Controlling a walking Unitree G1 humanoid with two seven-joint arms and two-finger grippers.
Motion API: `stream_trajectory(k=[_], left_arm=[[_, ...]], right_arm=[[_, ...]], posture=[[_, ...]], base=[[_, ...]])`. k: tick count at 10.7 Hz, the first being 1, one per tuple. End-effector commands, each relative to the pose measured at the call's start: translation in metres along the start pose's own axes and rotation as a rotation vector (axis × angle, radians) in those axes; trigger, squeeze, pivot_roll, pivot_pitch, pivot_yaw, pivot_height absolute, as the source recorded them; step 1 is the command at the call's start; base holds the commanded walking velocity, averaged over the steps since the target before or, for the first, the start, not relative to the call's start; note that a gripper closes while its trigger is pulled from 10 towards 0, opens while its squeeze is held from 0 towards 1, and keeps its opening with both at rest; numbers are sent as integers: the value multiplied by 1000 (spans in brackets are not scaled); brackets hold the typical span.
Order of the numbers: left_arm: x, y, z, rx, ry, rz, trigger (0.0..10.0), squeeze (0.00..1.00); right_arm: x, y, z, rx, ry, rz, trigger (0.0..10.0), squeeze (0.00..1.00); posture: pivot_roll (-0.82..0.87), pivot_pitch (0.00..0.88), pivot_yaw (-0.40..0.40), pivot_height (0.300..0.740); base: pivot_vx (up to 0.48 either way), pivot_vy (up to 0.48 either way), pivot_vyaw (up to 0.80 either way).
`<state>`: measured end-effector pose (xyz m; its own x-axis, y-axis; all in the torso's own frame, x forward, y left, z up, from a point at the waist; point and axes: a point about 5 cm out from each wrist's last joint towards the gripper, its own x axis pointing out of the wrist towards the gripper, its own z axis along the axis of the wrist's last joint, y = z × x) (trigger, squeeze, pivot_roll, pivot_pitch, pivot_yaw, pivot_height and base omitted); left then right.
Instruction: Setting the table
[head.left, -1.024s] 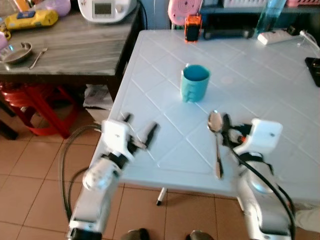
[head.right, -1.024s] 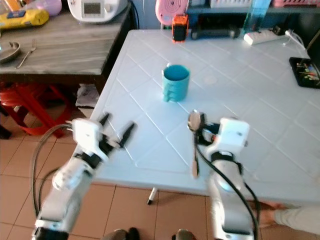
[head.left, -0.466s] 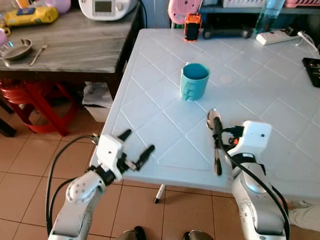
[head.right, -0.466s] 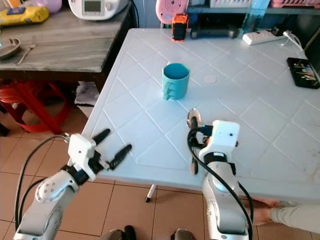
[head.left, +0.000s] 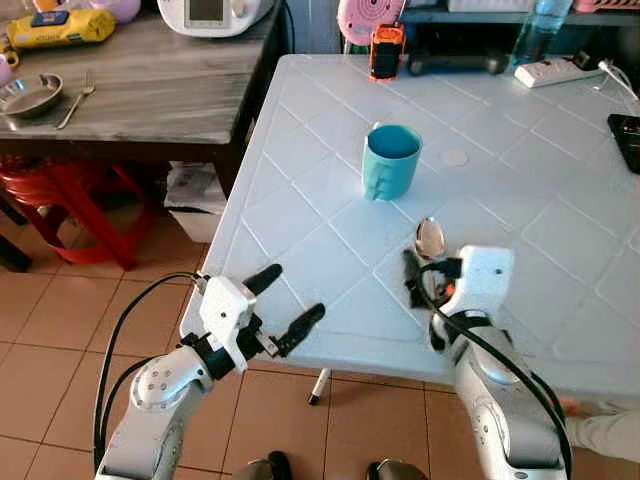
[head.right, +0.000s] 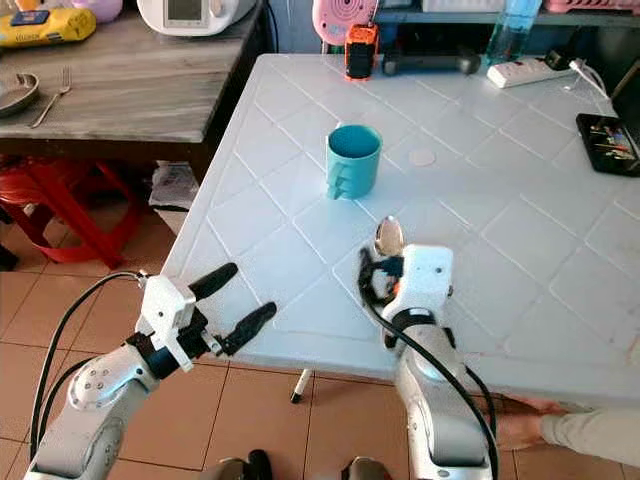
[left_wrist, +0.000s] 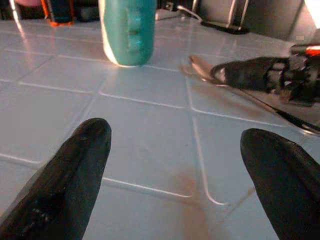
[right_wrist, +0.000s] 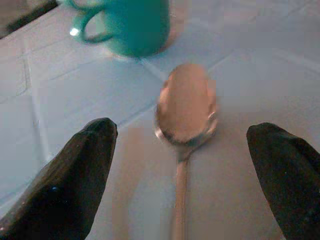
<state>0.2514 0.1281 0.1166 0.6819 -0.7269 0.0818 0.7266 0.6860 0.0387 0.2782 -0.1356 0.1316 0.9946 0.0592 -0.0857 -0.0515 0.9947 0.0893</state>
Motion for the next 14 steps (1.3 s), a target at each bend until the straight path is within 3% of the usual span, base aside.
stream_trajectory(k=[1, 4, 5, 6, 7, 14], left_arm=[[-4, 2, -4, 6, 16, -7, 10000, 0], [-4, 3, -10, 2, 19, -14, 10000, 0], [-2, 2, -7, 1, 5, -13, 10000, 0], [5, -1, -1, 0, -24, -15, 10000, 0], [7, -3, 0, -1, -29, -24, 10000, 0], [12, -8, 7, 7, -46, -65, 10000, 0]], right_arm=[[-2, 5, 3, 4, 4, 27, 10000, 0], [-2, 7, -5, 26, 86, 46, 10000, 0], [-3, 8, -12, 31, 146, 53, 9451, 0], [-6, 5, -23, 18, 218, 56, 2824, 0], [-8, 5, -28, 23, 251, 65, 0, 0], [-21, -6, -50, 34, 420, 28, 0, 0]], posture=[[-171, 184, 57, 740], [-174, 182, 57, 740], [-171, 180, 57, 740], [-171, 180, 57, 740], [-174, 177, 57, 740], [-177, 177, 66, 740]], base=[[0, 0, 0], [0, 0, 0], [0, 0, 0], [0, 0, 0], [0, 0, 0], [0, 0, 0]])
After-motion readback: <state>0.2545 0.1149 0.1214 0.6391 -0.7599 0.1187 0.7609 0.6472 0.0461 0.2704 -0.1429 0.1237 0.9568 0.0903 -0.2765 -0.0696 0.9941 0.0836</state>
